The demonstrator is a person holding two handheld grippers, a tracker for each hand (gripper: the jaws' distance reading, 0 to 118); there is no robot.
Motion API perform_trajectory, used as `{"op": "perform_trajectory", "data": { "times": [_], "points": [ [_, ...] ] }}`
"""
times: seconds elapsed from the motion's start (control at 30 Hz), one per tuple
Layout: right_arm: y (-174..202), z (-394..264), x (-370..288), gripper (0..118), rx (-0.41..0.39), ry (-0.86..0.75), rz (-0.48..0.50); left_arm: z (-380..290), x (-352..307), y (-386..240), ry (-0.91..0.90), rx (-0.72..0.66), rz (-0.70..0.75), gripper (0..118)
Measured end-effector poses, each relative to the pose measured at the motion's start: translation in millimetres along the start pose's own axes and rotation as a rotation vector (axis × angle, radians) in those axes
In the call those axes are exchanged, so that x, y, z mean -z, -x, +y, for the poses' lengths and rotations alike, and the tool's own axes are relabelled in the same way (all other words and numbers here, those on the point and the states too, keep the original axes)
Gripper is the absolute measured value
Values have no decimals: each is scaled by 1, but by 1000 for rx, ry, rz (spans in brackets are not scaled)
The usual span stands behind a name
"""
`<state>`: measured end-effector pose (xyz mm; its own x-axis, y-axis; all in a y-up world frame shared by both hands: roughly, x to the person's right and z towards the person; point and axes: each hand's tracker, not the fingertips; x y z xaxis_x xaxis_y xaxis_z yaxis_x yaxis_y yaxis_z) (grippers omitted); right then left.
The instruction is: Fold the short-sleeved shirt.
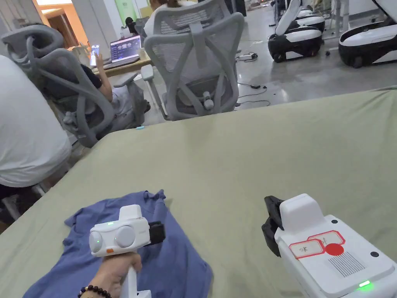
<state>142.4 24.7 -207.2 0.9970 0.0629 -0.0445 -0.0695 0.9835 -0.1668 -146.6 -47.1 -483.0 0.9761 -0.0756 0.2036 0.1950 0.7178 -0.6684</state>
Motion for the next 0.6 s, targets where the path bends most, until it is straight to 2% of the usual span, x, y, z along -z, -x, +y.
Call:
{"op": "perform_trajectory", "data": {
  "times": [0.1,0.17,0.2,0.23,0.27,0.3,0.4,0.5,0.6],
  "points": [
    [-2,-4,3,2,-13,15,5,-7,26,-2,82,35,-9,78],
    [-3,-7,5,2,-26,19,-3,-5,24,-3,60,-5,0,75],
    [-3,-8,5,2,-32,18,-6,-1,21,-5,63,-13,2,59],
    [-4,-8,5,2,-31,22,-6,0,18,-6,46,-11,-9,26],
    [-4,-9,5,2,-28,26,-4,0,14,-9,-4,17,-1,2],
    [-5,-9,5,2,-21,26,-4,-1,13,-13,-12,49,85,2],
    [-8,-10,0,2,-8,24,1,-3,11,-8,7,34,35,2],
    [-15,-9,-7,2,-4,5,4,9,-3,-1,-27,-76,20,2],
    [-24,-5,-16,2,-12,-1,-22,39,-32,-5,-117,10,71,2]
  ]
}}
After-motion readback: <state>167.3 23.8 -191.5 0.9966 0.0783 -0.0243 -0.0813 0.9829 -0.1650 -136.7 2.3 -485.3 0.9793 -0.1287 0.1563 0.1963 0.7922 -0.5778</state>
